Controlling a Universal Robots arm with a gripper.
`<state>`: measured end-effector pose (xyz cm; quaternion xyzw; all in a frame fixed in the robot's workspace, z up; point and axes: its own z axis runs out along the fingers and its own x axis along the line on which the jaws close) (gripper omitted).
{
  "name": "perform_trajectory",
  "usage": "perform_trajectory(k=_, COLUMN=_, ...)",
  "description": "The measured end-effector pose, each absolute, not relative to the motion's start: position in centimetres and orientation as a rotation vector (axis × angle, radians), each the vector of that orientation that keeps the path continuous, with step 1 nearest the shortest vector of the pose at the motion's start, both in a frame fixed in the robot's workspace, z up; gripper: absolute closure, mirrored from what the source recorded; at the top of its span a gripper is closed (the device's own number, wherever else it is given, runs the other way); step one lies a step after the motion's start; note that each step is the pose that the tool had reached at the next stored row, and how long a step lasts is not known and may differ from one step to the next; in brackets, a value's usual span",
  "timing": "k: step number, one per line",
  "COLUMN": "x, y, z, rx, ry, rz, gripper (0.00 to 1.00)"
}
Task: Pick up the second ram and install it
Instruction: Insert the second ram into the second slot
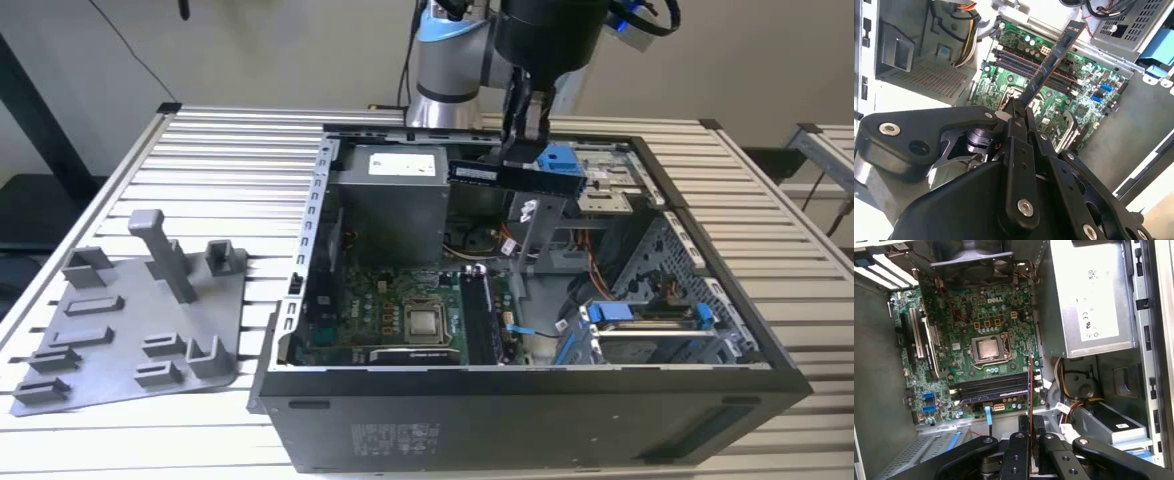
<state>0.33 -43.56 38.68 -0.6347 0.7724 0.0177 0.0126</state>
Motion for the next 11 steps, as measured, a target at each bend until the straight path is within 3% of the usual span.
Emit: perform_trajectory(k=11, x=0.33, y=-43.56, z=38.68, rx=-1.900, ry=2.468, rz=0.054, gripper=0.86)
